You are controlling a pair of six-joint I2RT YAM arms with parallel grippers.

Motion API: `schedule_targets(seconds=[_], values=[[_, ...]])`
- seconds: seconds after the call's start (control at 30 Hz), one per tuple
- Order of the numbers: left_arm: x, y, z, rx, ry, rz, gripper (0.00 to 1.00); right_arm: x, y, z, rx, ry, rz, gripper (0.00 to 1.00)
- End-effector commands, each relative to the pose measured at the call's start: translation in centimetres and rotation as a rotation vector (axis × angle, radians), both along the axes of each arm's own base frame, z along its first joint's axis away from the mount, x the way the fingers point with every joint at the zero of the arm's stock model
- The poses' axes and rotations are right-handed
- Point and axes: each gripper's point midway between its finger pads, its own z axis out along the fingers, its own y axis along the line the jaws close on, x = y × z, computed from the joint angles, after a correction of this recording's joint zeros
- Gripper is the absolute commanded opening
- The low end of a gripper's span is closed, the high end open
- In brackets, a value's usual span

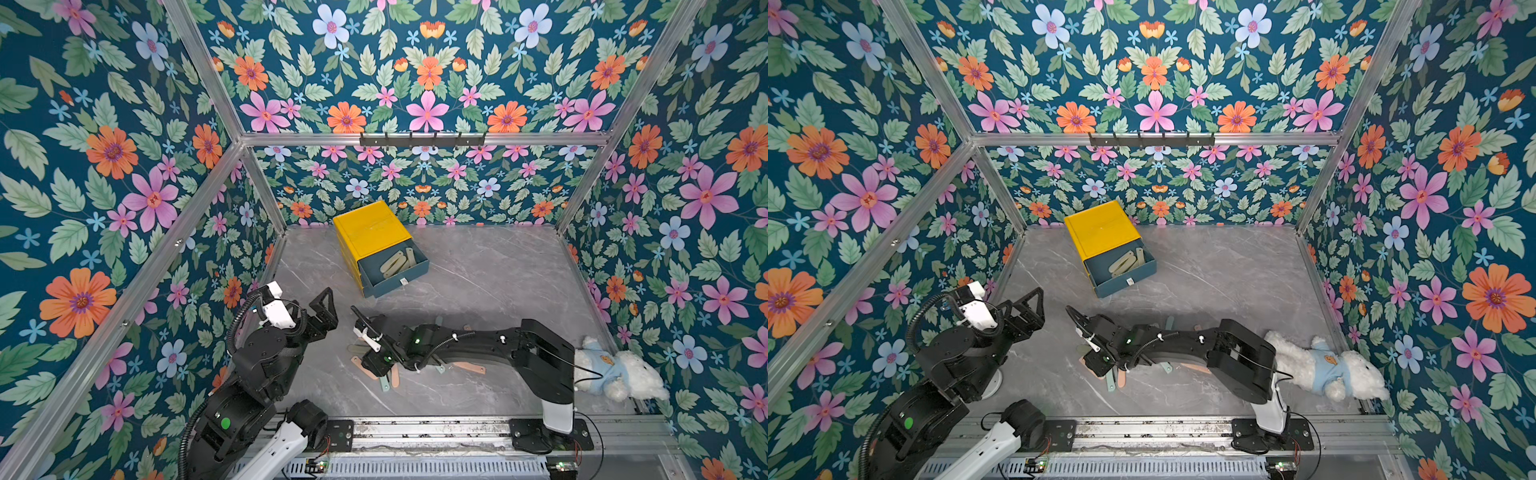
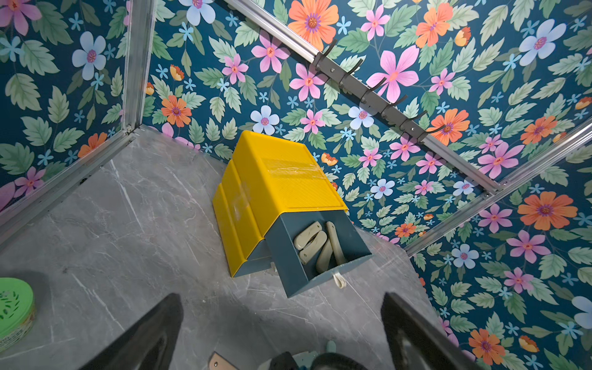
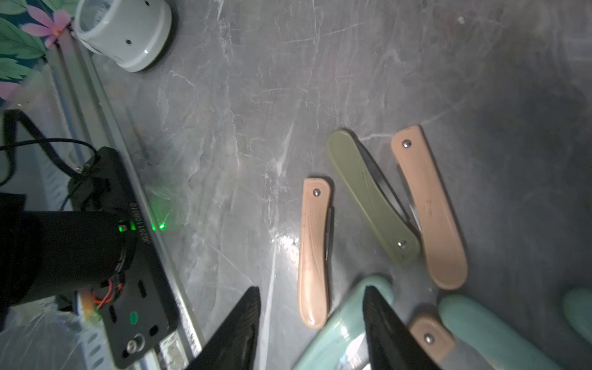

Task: Place the fruit knives into the drawer by color
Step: Pick up the fruit knife from the center of the board.

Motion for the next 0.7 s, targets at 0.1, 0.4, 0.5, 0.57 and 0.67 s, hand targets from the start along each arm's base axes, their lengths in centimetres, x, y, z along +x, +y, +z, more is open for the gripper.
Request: schedule_targets(seconds=[0.1,0.4,0.5,0.57,0.67], values=[[-1.0,1.4,0.2,0.013,-0.019,0.032,0.99,2.4,0.9,-1.7,-0.046,-0.047,-0.014,0.55],[-0.9,1.4,-0.4,0.035,-0.006,0.031,0.99,3.6,1.6,-3.0,-0.099,-0.075,-0.01,0.54],[-0.8,1.3,-0.7,0.04,-0.001,0.029,0.99,3.7,1.5,-3.6,-0.114,-0.072,-0.013,0.52],[-0.8,1.2,-0.8,0.04,0.001,0.027,0.99,4.1,1.4,-3.8,-0.115,-0.073,-0.021,0.51],[-0.8,1.0,-0.9,0.035,0.003,0.017,0.99,4.4,1.4,-4.2,-0.119,-0.067,-0.025,0.5]])
